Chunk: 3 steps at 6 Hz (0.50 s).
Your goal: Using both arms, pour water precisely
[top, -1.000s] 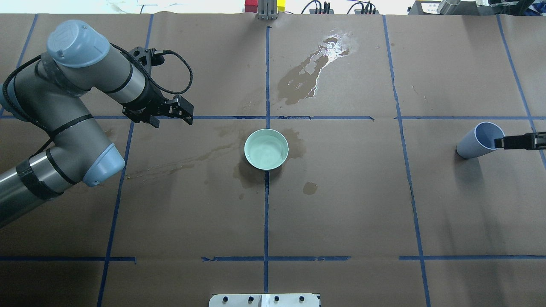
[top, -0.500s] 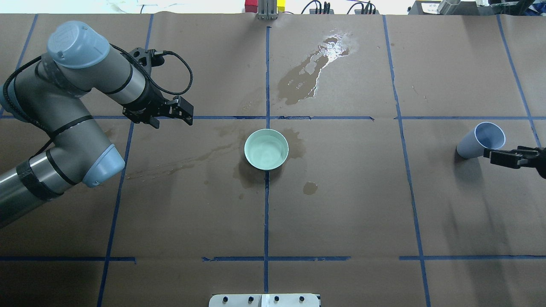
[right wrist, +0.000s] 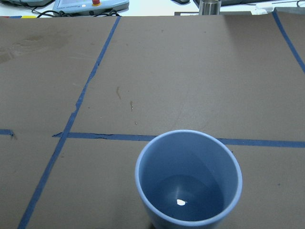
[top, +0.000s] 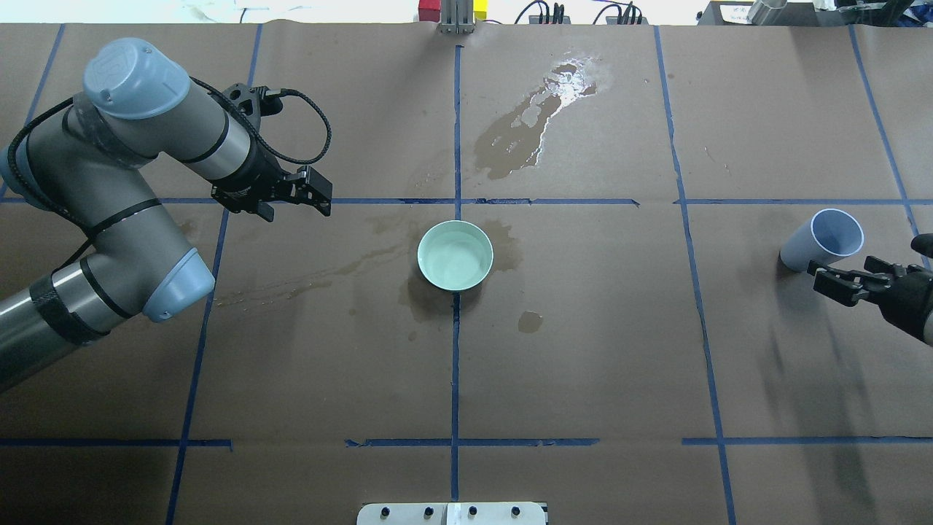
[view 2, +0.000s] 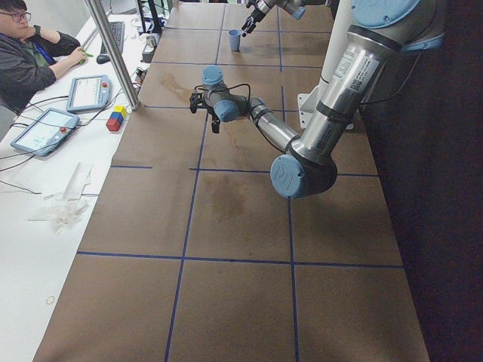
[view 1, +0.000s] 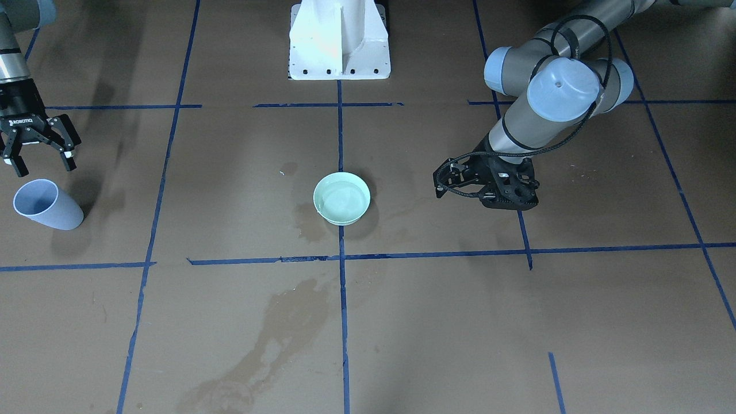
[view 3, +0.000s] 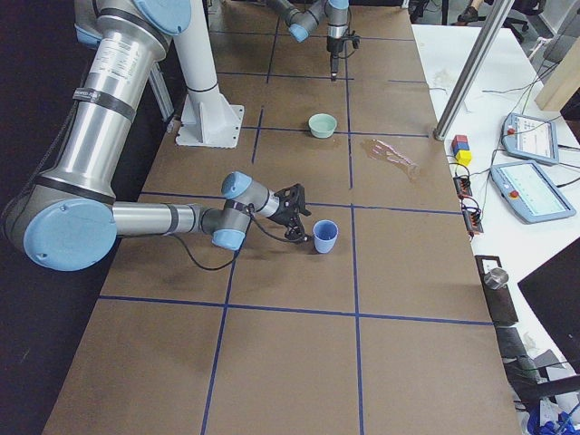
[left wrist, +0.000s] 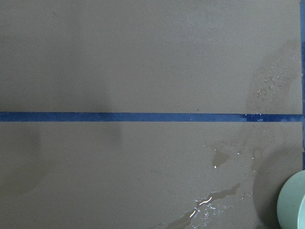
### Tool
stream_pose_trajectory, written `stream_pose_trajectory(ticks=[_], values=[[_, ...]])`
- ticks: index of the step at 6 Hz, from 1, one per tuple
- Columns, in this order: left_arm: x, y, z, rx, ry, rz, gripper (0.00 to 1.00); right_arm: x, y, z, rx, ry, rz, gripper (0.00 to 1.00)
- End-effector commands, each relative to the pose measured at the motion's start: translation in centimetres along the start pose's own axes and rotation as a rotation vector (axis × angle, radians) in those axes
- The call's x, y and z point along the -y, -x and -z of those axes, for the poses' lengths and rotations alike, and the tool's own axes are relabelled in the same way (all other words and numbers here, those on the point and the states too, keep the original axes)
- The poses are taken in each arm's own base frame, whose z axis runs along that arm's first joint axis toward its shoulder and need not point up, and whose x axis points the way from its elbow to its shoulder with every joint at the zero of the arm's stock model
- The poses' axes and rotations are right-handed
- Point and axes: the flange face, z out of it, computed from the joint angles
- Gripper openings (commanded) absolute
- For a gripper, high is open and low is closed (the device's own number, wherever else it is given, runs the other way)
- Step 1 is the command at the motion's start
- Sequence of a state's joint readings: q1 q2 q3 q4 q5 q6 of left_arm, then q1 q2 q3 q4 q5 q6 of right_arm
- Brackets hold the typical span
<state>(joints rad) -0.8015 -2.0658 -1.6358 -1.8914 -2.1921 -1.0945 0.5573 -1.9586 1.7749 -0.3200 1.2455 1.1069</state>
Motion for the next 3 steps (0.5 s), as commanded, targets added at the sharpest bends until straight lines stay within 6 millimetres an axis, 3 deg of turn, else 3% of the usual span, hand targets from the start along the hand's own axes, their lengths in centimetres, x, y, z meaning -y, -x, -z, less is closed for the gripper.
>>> stream_pose_trajectory(ticks=[1,2,3], values=[[-0.1,-0.1,-0.1,0.0,0.002,0.0,1.0,-3.6,0.2,-3.5,-0.035,-0.126,0.037,1.0],[-0.1,-0.1,-0.1,0.0,0.002,0.0,1.0,-5.0,-0.4,-5.4,-0.055,-0.169,0.049,1.0],[-0.1,-0.1,-0.1,0.0,0.002,0.0,1.0,-5.3,0.3,-6.8,-0.066,-0.207,0.048,1.0]])
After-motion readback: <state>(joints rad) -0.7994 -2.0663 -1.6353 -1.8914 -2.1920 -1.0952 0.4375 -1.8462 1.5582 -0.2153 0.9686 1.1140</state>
